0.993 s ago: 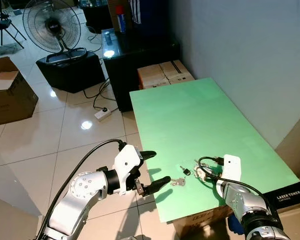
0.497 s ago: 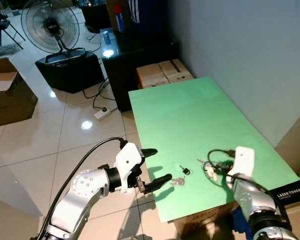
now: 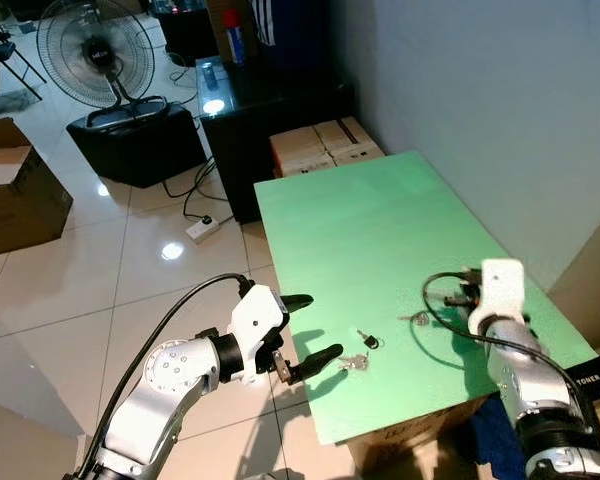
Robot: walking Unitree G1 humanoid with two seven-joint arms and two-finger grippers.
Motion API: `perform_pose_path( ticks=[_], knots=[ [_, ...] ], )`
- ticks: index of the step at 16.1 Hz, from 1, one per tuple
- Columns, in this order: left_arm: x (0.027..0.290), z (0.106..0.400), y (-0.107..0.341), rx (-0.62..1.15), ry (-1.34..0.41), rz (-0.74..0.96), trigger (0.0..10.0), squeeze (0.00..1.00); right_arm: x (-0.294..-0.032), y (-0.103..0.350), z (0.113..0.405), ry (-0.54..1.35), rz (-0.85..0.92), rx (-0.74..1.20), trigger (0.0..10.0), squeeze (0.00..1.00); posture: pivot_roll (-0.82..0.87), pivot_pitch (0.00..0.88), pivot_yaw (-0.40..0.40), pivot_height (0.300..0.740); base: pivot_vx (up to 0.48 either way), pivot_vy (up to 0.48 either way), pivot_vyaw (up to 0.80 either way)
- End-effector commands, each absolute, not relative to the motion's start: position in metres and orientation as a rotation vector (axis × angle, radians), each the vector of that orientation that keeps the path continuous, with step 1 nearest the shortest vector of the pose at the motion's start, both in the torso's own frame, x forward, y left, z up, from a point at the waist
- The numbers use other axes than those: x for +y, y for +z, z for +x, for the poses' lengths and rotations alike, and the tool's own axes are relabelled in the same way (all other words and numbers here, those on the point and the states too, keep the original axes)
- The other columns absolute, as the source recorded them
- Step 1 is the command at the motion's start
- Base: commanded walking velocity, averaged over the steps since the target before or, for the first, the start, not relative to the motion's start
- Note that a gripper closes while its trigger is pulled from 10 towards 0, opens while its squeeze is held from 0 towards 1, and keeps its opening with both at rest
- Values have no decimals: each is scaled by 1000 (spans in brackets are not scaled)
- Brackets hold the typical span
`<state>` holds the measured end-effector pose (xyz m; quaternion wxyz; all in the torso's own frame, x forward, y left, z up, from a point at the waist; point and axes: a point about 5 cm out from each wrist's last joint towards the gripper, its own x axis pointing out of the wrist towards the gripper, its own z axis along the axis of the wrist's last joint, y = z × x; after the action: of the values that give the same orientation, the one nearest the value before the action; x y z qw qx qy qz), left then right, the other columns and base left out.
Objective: Hang keys on a hook
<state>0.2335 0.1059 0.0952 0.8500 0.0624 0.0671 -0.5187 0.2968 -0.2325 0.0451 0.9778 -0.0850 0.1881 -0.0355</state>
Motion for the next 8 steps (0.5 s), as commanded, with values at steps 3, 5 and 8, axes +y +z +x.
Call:
perform_pose_path(
  ticks=[3, 5, 8],
  knots=[
    [111, 238, 98, 113, -1029, 143, 10000, 0, -220, 83, 308, -20, -177, 164, 0, 0, -46, 0, 141, 740, 0, 0, 0],
    [112, 240, 100, 103, -1007, 129, 10000, 0, -218, 91, 309, -8, -182, 140, 0, 0, -48, 0, 141, 740, 0, 0, 0],
    [116, 253, 112, 20, -841, 34, 10000, 0, -211, 128, 309, 58, -206, 40, 0, 0, -60, 0, 131, 740, 0, 0, 0]
  ],
)
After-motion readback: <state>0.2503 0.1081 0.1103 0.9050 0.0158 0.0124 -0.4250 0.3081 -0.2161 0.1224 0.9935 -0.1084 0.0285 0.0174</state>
